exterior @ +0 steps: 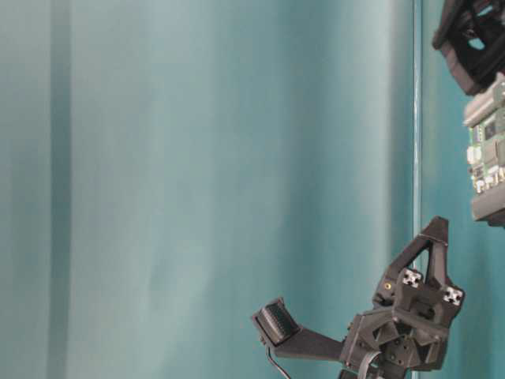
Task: Insert the USB into the fixed PCB.
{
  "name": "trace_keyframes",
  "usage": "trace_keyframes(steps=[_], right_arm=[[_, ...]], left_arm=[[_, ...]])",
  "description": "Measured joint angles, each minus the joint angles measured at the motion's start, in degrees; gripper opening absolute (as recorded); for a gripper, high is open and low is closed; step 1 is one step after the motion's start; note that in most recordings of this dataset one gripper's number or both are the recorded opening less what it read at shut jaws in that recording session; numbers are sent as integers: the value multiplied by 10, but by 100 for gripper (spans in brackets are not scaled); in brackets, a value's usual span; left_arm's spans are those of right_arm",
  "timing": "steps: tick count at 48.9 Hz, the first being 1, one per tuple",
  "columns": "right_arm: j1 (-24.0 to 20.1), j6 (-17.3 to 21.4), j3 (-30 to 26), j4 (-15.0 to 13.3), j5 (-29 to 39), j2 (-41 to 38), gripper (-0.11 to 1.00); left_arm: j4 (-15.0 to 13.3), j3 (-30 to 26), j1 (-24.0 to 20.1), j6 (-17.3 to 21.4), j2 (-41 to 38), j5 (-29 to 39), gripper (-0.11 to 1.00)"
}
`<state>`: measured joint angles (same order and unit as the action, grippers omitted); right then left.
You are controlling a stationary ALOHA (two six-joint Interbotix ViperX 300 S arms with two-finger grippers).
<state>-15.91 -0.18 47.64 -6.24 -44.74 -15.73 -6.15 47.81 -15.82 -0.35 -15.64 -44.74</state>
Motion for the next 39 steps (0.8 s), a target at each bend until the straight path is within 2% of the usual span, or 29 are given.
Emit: trace_keyframes(steps=[5, 17, 19, 26, 30, 33, 39], right_arm=[[-8, 12, 0, 14, -4, 1, 0], [-37, 21, 17, 115, -57, 6, 0], [-40, 21, 24, 139, -69, 11, 0], [-66, 22, 37, 258, -108, 28, 0], [-89, 15, 39, 314, -120, 29, 0], [-102, 11, 39, 333, -125, 29, 0], [-126, 5, 40, 344, -128, 29, 0]], left_arm=[[12, -1, 1, 0, 39, 39, 0], [19, 2, 3, 0, 140, 155, 0], [19, 5, 5, 1, 149, 164, 0], [19, 9, 23, 1, 168, 172, 0], [19, 10, 31, 0, 171, 173, 0], [20, 10, 34, 1, 171, 175, 0], [19, 13, 37, 1, 171, 178, 0]])
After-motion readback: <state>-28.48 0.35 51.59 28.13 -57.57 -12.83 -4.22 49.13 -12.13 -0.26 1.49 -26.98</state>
